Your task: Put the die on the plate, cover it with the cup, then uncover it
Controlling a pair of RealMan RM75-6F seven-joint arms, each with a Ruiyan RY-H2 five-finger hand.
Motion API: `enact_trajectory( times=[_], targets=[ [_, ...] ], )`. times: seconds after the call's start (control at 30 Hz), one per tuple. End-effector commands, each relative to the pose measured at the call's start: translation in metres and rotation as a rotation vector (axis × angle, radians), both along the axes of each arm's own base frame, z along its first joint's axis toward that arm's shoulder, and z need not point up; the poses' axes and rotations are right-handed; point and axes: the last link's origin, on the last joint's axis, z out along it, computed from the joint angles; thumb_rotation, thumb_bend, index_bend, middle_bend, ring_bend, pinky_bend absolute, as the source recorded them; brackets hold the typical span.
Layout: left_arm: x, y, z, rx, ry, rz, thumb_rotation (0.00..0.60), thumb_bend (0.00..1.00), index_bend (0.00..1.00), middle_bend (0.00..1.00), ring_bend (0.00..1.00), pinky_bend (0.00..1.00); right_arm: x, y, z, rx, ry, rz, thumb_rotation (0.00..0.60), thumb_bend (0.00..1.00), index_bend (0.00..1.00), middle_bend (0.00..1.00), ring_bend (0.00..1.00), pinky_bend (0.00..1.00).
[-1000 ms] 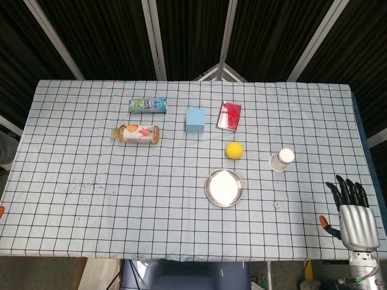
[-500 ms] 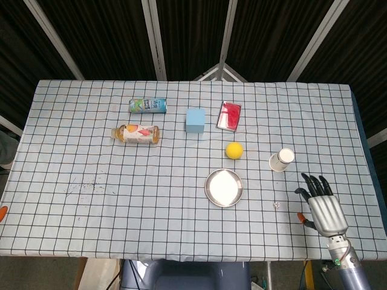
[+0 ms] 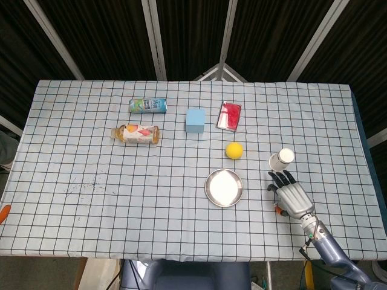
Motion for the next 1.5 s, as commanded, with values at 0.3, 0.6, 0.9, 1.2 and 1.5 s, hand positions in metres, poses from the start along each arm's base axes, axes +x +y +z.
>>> enact_trajectory(
  times=[0.3,0.6,0.9,1.2,1.5],
  targets=[
    [0.003,0.002,-0.008,-0.011,0.027,0.008,0.600,0.38,0.15,0.00,0.00,0.02,-0.017,0.008,0.005,0.017,0.027,-0.007,0.600,0.26,0.37,0.09,0.09,0.00],
    [0.005,0.001,-0.012,-0.016,0.037,0.007,0.600,0.38,0.15,0.00,0.00,0.02,-0.024,0.013,0.001,0.038,0.019,-0.023,0.600,0.26,0.40,0.09,0.09,0.00],
    [0.006,0.003,-0.014,-0.031,0.038,0.007,0.600,0.38,0.16,0.00,0.00,0.02,-0.023,0.009,0.000,0.027,0.016,-0.014,0.600,0.26,0.44,0.10,0.10,0.00],
    [0.005,0.002,-0.014,-0.028,0.037,0.008,0.600,0.38,0.16,0.00,0.00,0.02,-0.022,0.007,0.005,0.018,0.030,-0.012,0.600,0.25,0.46,0.10,0.10,0.00],
    [0.006,0.003,-0.016,-0.033,0.043,0.011,0.600,0.38,0.16,0.00,0.00,0.02,-0.021,0.007,0.006,0.020,0.028,-0.015,0.600,0.26,0.51,0.10,0.10,0.00]
  ],
)
